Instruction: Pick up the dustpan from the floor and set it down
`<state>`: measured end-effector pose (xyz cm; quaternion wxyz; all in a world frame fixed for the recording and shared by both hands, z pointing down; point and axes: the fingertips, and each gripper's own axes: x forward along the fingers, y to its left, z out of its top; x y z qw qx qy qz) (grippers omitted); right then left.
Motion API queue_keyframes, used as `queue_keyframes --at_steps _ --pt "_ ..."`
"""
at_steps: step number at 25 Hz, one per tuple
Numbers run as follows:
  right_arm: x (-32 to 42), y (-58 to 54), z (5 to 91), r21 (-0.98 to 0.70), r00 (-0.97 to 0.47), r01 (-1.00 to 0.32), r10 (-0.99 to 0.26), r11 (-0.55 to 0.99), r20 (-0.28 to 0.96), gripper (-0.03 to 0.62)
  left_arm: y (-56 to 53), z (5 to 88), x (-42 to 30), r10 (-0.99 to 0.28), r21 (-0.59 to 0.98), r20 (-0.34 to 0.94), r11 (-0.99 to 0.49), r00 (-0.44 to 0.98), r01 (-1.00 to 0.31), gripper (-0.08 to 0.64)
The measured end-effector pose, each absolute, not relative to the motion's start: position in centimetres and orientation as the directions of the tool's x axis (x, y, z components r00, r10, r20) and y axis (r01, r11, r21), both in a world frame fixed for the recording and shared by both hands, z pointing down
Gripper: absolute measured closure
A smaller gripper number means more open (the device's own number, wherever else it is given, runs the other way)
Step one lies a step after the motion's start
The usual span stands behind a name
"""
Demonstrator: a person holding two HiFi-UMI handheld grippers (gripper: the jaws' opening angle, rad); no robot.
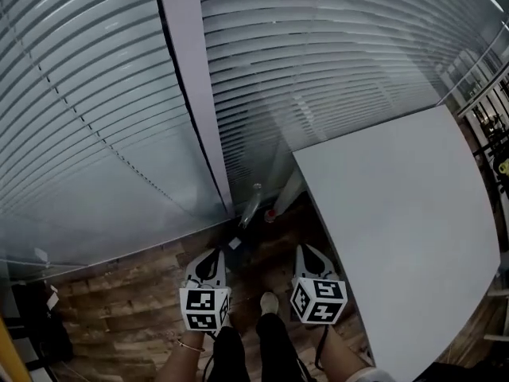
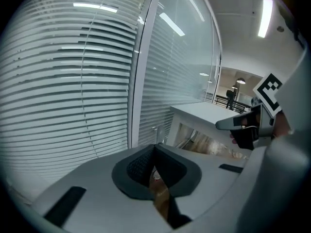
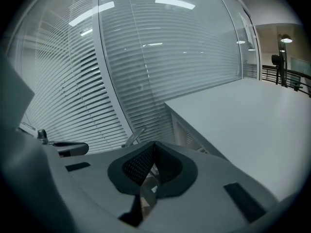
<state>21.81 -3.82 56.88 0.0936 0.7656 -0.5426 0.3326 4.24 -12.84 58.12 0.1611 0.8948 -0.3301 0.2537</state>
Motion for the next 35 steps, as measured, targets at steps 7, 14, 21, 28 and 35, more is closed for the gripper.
queue_keyframes --at_steps 7,14,21,28,35 --pt "22.2 -3.6 58.8 -0.222 0.180 -0.887 -0.745 -0.406 0.642 0.560 -12.7 60.5 5.9 -0.489 0.130 0.575 -0.737 0.656 -0.664 0.545" --pt "22.1 -2.6 59.2 -0.228 0.176 -0.881 -0.734 -0.414 0.656 0.560 -12.4 60.2 6.6 -0.487 0.128 0.553 -0.753 0.677 -0.646 0.545" --pt "22.3 -2.1 59.4 -0.236 0.171 -0.876 -0.727 -0.421 0.665 0.560 -12.6 60.0 7.6 -0.472 0.152 0.528 -0.765 0.706 -0.625 0.541" --pt "22.4 -1.2 59.9 -0.238 0.167 -0.873 -0.721 -0.425 0.672 0.560 -12.6 61.3 8.8 -0.442 0.150 0.530 -0.791 0.724 -0.593 0.436" --pt "21.9 -0.5 62.1 -0.244 0.153 -0.872 -0.709 -0.425 0.688 0.560 -12.6 63.5 9.7 -0.428 0.172 0.508 -0.800 0.748 -0.575 0.344"
